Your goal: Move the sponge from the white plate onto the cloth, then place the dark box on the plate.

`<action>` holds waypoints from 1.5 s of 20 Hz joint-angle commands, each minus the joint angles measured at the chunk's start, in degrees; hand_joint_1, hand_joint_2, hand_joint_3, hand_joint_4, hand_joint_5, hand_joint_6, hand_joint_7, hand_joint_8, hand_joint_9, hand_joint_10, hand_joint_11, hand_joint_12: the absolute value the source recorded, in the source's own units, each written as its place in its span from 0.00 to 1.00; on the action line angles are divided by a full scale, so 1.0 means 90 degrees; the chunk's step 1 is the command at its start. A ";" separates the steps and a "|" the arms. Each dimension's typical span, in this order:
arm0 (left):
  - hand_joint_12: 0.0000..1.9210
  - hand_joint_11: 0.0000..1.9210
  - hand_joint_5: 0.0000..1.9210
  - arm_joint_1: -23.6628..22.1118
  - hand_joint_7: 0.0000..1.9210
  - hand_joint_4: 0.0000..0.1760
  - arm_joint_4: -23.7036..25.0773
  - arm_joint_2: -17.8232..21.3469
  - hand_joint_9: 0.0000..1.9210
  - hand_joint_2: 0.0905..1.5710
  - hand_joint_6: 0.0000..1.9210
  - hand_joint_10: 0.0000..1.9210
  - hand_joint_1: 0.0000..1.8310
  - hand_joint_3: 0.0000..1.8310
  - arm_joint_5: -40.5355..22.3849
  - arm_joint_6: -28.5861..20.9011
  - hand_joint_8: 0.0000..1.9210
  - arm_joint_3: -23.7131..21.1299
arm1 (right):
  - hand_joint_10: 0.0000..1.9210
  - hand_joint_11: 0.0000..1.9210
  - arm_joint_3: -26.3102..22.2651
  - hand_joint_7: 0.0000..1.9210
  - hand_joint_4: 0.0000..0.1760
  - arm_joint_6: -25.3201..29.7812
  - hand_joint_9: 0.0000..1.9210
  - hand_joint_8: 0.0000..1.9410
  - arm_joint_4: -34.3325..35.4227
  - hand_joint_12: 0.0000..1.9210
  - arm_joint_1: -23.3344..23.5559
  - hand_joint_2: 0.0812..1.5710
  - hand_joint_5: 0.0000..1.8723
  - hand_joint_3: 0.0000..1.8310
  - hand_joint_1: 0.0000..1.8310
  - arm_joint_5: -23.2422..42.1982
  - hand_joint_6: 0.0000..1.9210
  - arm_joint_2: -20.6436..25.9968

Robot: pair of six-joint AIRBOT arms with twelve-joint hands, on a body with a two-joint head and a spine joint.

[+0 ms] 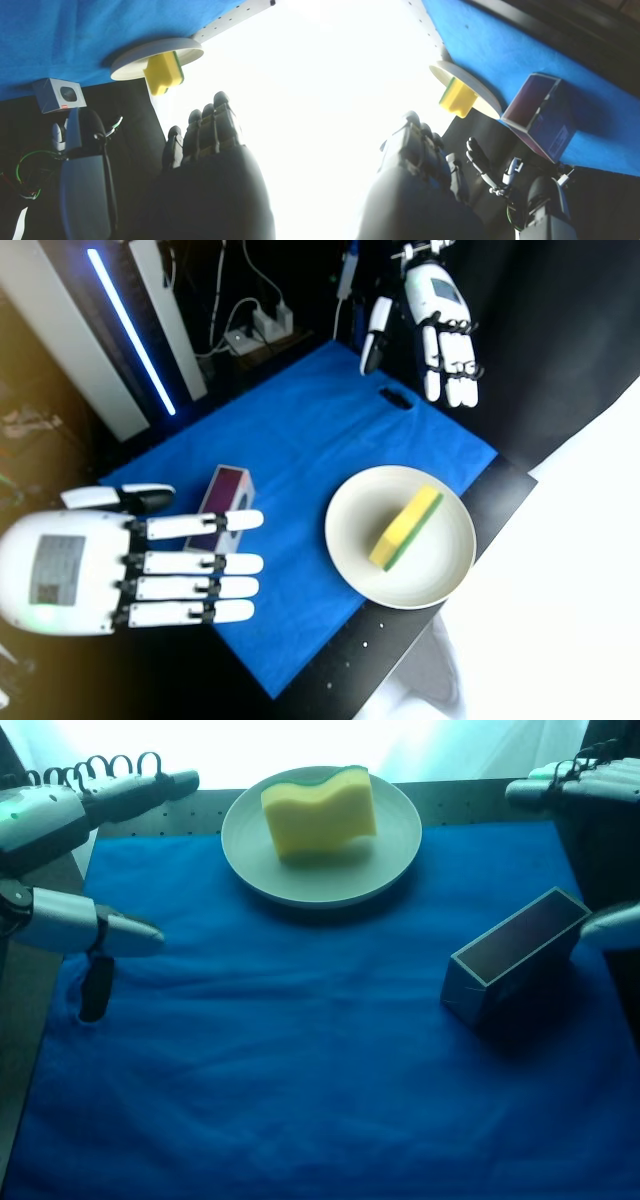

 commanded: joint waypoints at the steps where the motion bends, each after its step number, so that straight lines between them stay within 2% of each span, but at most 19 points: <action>1: 0.19 0.00 0.15 -0.0095 0.07 0.46 -0.0126 -0.0051 0.05 0.66 0.00 0.00 0.37 0.00 -0.0612 -0.0033 0.00 0.0057 | 0.00 0.02 0.0026 0.10 0.79 0.0049 0.07 0.00 0.0303 0.13 0.0088 0.76 0.19 0.00 0.27 0.0544 0.00 -0.0010; 3: 0.20 0.00 0.16 -0.0157 0.08 0.43 -0.0120 -0.0093 0.06 0.67 0.00 0.00 0.40 0.00 -0.0539 -0.0031 0.00 0.0119 | 0.00 0.03 0.0040 0.10 0.78 0.0088 0.07 0.00 0.0267 0.10 0.0089 0.76 0.19 0.00 0.25 0.0546 0.00 -0.0024; 4: 0.18 0.00 0.16 -0.0231 0.08 0.54 -0.0092 -0.0145 0.06 0.67 0.00 0.00 0.43 0.00 -0.0466 -0.0031 0.00 0.0179 | 0.00 0.02 0.0051 0.09 0.76 0.0090 0.06 0.00 0.0262 0.10 0.0089 0.76 0.18 0.00 0.25 0.0546 0.00 -0.0033; 5: 0.18 0.00 0.17 -0.0360 0.08 0.56 -0.0028 -0.0232 0.06 0.67 0.00 0.00 0.43 0.00 -0.0318 -0.0031 0.00 0.0276 | 0.00 0.03 0.0063 0.09 0.76 0.0090 0.06 0.00 0.0261 0.09 0.0089 0.76 0.18 0.00 0.26 0.0545 0.00 -0.0040; 6: 0.18 0.00 0.16 -0.0566 0.08 0.50 0.0071 -0.0366 0.05 0.67 0.00 0.00 0.45 0.00 -0.0091 -0.0031 0.00 0.0421 | 0.00 0.03 0.0074 0.09 0.72 0.0090 0.06 0.00 0.0260 0.09 0.0088 0.76 0.18 0.00 0.28 0.0545 0.00 -0.0049; 7: 0.16 0.00 0.16 -0.0800 0.08 0.52 0.0213 -0.0548 0.05 0.66 0.00 0.00 0.44 0.00 0.0170 -0.0031 0.00 0.0611 | 0.00 0.04 0.0085 0.10 0.72 0.0090 0.07 0.00 0.0258 0.09 0.0088 0.76 0.19 0.00 0.29 0.0544 0.00 -0.0060; 9: 0.15 0.01 0.16 -0.1427 0.09 0.54 0.0575 -0.1054 0.06 0.67 0.00 0.00 0.44 0.00 0.0864 -0.0030 0.00 0.1121 | 0.01 0.05 0.0111 0.10 0.75 0.0091 0.08 0.00 0.0253 0.10 0.0088 0.76 0.18 0.00 0.29 0.0545 0.00 -0.0091; 10: 0.16 0.02 0.17 -0.1677 0.09 0.49 0.0685 -0.1360 0.07 0.65 0.00 0.00 0.40 0.00 0.1181 -0.0029 0.00 0.1445 | 0.01 0.05 0.0133 0.10 0.83 0.0091 0.08 0.00 0.0233 0.10 0.0089 0.76 0.18 0.00 0.30 0.0545 0.00 -0.0115; 11: 0.16 0.03 0.16 -0.1759 0.09 0.65 0.0722 -0.1458 0.07 0.64 0.00 0.00 0.38 0.00 0.1290 -0.0029 0.00 0.1554 | 0.00 0.05 0.0144 0.09 0.87 0.0091 0.08 0.00 0.0222 0.09 0.0089 0.77 0.18 0.00 0.29 0.0545 0.00 -0.0126; 12: 0.19 0.06 0.18 -0.1936 0.11 0.50 0.0810 -0.1689 0.10 0.64 0.00 0.00 0.36 0.00 0.1531 -0.0028 0.00 0.1812 | 0.00 0.04 0.0171 0.09 0.89 0.0091 0.06 0.00 0.0207 0.09 0.0089 0.77 0.18 0.00 0.29 0.0545 0.00 -0.0157; 15: 0.24 0.05 0.19 -0.2217 0.13 0.61 0.0843 -0.2179 0.13 0.63 0.00 0.01 0.34 0.00 0.1962 -0.0029 0.00 0.2382 | 0.00 0.02 0.0223 0.09 0.87 0.0091 0.06 0.00 0.0190 0.08 0.0089 0.76 0.18 0.00 0.27 0.0545 0.00 -0.0215; 17: 0.24 0.03 0.18 -0.2339 0.13 0.48 0.0775 -0.2573 0.12 0.64 0.00 0.00 0.35 0.00 0.2184 -0.0029 0.00 0.2801 | 0.00 0.01 0.0260 0.08 0.99 0.0091 0.04 0.00 0.0186 0.07 0.0089 0.76 0.18 0.00 0.27 0.0545 0.00 -0.0254; 19: 0.29 0.00 0.18 -0.2421 0.13 0.43 0.0692 -0.2997 0.11 0.63 0.00 0.00 0.35 0.00 0.2374 -0.0030 0.00 0.3233 | 0.00 0.01 0.0295 0.08 0.99 0.0091 0.05 0.00 0.0169 0.08 0.0090 0.77 0.18 0.00 0.29 0.0545 0.00 -0.0289; 20: 0.31 0.00 0.19 -0.2444 0.14 0.48 0.0670 -0.3154 0.12 0.63 0.00 0.00 0.35 0.00 0.2445 -0.0031 0.00 0.3384 | 0.00 0.02 0.0304 0.08 0.97 0.0091 0.05 0.00 0.0160 0.08 0.0090 0.77 0.18 0.00 0.28 0.0545 0.00 -0.0301; 22: 0.36 0.02 0.20 -0.2453 0.18 0.39 0.0577 -0.3427 0.16 0.62 0.00 0.00 0.37 0.00 0.2531 -0.0031 0.00 0.3645 | 0.00 0.03 0.0335 0.08 0.90 0.0091 0.05 0.00 0.0148 0.08 0.0090 0.78 0.18 0.00 0.25 0.0545 0.00 -0.0331; 25: 0.36 0.04 0.21 -0.2463 0.20 0.57 0.0500 -0.3664 0.18 0.61 0.00 0.01 0.42 0.00 0.2598 -0.0031 0.00 0.3826 | 0.00 0.04 0.0367 0.08 0.79 0.0091 0.06 0.00 0.0147 0.09 0.0091 0.77 0.19 0.00 0.27 0.0546 0.00 -0.0354; 27: 0.38 0.01 0.21 -0.2464 0.20 0.49 0.0465 -0.3786 0.18 0.60 0.00 0.00 0.43 0.00 0.2598 -0.0031 0.00 0.3888 | 0.00 0.05 0.0376 0.08 0.75 0.0091 0.06 0.00 0.0148 0.09 0.0091 0.77 0.19 0.00 0.27 0.0546 0.00 -0.0356; 28: 0.39 0.00 0.21 -0.2464 0.20 0.52 0.0461 -0.3830 0.18 0.61 0.00 0.00 0.43 0.00 0.2604 -0.0031 0.00 0.3909 | 0.00 0.05 0.0379 0.08 0.82 0.0091 0.06 0.00 0.0148 0.09 0.0091 0.77 0.18 0.00 0.25 0.0546 0.00 -0.0361; 30: 0.54 0.01 0.32 -0.2463 0.32 0.37 0.0467 -0.3957 0.28 0.66 0.00 0.01 0.53 0.00 0.2639 -0.0024 0.01 0.3956 | 0.00 0.06 0.0395 0.08 0.74 0.0091 0.07 0.00 0.0148 0.10 0.0091 0.77 0.18 0.00 0.25 0.0546 0.00 -0.0391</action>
